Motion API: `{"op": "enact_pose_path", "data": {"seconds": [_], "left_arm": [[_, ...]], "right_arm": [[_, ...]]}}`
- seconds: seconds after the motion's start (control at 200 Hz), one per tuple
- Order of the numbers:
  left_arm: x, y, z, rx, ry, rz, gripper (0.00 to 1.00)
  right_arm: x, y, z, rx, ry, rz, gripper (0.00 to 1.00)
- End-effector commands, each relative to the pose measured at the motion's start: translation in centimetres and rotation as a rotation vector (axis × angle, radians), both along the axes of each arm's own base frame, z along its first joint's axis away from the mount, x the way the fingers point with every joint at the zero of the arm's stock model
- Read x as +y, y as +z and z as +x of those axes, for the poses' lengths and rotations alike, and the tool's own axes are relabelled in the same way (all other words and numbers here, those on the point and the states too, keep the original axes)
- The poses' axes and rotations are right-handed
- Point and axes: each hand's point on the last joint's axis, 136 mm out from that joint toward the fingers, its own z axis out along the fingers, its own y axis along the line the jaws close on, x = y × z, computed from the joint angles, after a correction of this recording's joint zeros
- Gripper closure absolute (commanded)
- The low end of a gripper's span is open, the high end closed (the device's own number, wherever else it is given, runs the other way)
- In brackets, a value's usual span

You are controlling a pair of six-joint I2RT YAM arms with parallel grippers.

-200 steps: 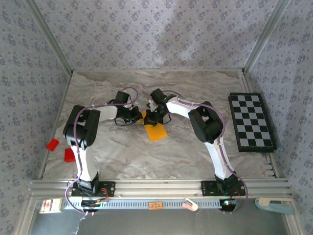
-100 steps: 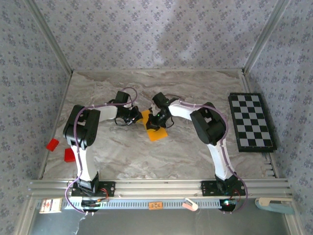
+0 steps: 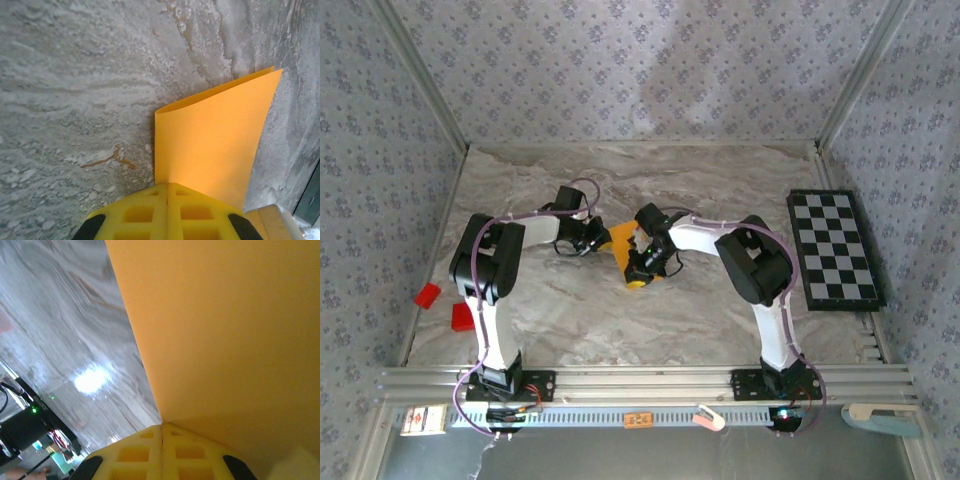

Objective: Fold a paper plane with a square sheet of paper (pick it up from the middle)
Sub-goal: First fold in half a square sheet of paper at the center of the table.

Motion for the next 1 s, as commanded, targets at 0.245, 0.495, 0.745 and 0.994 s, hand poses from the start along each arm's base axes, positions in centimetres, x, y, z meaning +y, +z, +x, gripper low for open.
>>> {"op": "enact_pose_path", "data": {"seconds": [0.245,0.495,0.745,0.994], "left_arm": [[1.4,-3.3,-1.5,0.054,-0.089,0.113,0.96],[-1.3,2.2,0.8,-0.137,-0.28,0.067,0.93],[-2.2,7.7,1.4,-0.231,-0.151,0.017,0.75],[-3.2,7.9,-0.9,-0.196,0.012,0.021,0.64]], "right_arm": [[-1.4,4.9,1.6,-0.134,-0.031,0.041,1.0],[-5.1,4.7,7.9,-0.289,-0.163,-0.054,0.88],[-7.3,5.2,10.7,-0.36,-0.3,-0.084,0.63],[-7.5,4.5,10.4,-0.349,-0.335,-0.07,0.55]]}}
